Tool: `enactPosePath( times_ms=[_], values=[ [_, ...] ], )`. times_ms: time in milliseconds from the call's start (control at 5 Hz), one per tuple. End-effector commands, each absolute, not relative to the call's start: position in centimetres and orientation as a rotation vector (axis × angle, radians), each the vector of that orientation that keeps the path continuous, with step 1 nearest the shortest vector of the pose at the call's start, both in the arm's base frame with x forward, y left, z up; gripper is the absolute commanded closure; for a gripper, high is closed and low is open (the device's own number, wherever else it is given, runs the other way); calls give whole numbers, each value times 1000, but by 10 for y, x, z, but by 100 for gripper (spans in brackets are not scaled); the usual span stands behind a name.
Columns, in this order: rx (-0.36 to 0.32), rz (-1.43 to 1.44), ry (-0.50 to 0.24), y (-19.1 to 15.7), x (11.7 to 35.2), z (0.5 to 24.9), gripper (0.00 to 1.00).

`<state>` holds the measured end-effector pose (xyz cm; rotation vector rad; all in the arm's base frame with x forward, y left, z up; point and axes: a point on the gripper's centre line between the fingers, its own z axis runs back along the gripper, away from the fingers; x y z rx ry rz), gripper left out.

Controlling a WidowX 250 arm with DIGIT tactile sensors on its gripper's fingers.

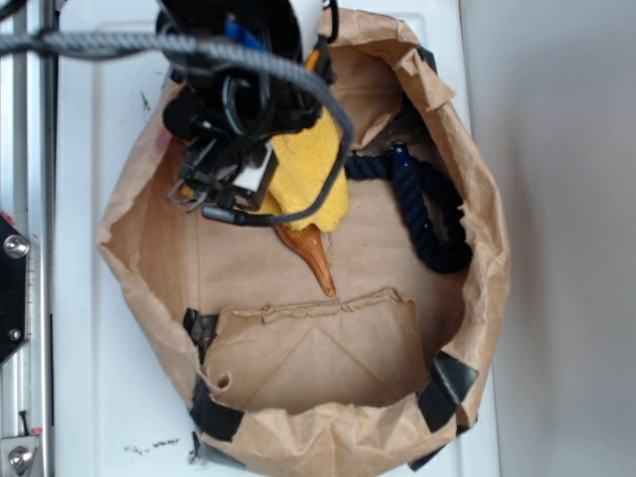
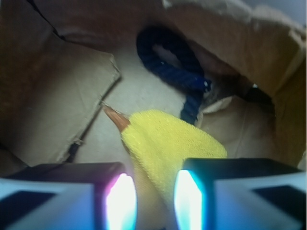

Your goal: Grab the yellow cloth.

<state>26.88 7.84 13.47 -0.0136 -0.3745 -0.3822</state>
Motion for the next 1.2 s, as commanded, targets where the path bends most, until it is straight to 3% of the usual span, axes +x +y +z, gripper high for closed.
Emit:
enactPosePath(
  times_ms=[0,400,600,800,1000],
  values=[
    [-7,-398,-340,77,275,122,0],
    [-22,-423,-291,69,278,102,0],
    [-19,-412,-276,73,279,103,6],
    [-20,-399,-285,70,281,99,100],
    [-20,-398,-293,67,282,98,100]
  ],
)
